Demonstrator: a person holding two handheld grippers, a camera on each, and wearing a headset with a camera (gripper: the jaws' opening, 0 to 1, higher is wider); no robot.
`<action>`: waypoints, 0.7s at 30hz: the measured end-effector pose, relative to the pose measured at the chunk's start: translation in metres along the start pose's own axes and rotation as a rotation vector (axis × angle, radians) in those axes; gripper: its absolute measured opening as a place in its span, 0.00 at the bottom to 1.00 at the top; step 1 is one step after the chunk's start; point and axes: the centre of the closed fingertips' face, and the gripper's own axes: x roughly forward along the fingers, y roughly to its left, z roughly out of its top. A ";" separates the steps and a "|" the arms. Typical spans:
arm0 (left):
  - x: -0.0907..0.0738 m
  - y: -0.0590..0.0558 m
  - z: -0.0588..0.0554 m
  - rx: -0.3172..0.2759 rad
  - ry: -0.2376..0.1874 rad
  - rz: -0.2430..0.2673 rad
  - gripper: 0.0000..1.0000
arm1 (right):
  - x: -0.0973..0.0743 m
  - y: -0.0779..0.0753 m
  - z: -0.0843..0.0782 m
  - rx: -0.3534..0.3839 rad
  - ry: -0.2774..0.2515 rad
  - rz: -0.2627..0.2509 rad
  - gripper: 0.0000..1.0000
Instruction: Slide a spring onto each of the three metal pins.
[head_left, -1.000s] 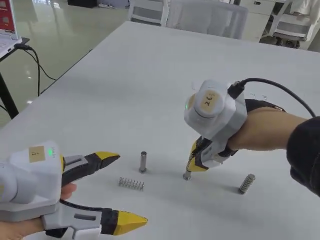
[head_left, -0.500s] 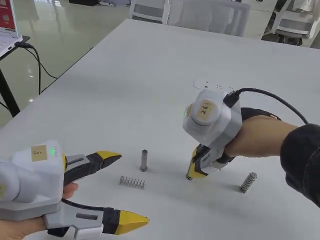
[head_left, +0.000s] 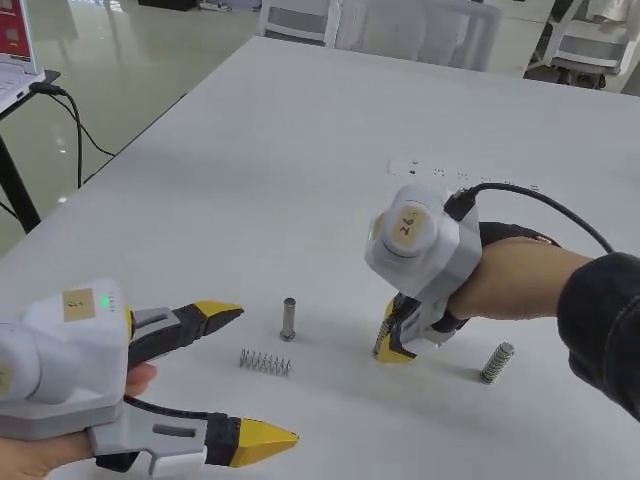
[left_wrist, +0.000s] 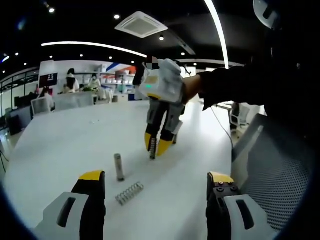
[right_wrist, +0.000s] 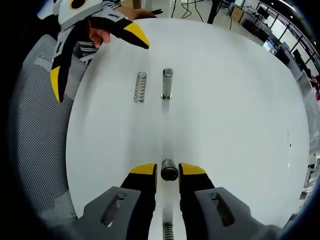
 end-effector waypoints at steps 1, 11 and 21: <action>0.000 0.000 0.000 0.000 0.000 0.000 0.80 | 0.000 0.000 0.000 0.000 -0.001 -0.001 0.16; 0.002 -0.001 0.000 0.003 0.003 -0.007 0.80 | -0.013 0.000 0.013 -0.009 -0.039 -0.024 0.20; 0.002 -0.003 0.002 0.008 0.003 -0.013 0.79 | -0.026 0.004 0.034 -0.030 -0.089 -0.040 0.21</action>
